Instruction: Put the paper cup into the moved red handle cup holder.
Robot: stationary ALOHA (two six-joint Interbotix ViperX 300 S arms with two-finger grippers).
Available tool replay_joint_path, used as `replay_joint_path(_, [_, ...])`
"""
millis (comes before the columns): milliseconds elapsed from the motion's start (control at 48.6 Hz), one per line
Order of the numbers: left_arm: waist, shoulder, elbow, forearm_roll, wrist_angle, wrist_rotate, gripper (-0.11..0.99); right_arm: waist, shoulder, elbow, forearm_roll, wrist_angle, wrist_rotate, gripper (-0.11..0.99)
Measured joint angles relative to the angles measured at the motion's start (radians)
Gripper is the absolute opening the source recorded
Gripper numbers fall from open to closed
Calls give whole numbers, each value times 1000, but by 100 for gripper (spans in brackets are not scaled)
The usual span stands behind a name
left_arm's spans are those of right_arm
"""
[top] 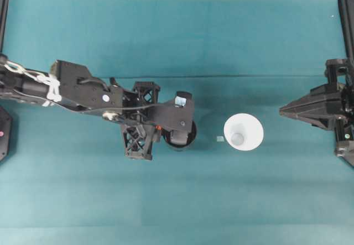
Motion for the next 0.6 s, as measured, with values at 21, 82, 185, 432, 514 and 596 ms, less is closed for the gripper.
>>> replay_joint_path(21, [0,2,0,0,0,0,26,0,2,0,-2,5,0,-10])
replay_joint_path(82, [0,2,-2,0,-2,0,26,0,0,0,0,15,0,-10])
replay_joint_path(185, [-2,3,-3,0,-9,2,26,0,0,0,-2,28,0,-10])
replay_joint_path(432, [-2,6,-3,0,-12,3,26,0,-3,0,0,29,0,-10])
replay_joint_path(514, [-2,5,-5,0,-6,2,26,0,-3,0,0,31,0,-10])
replay_joint_path(596, [-2,6,-5,0,-5,3,26,0,-3,0,-2,29,0,-10])
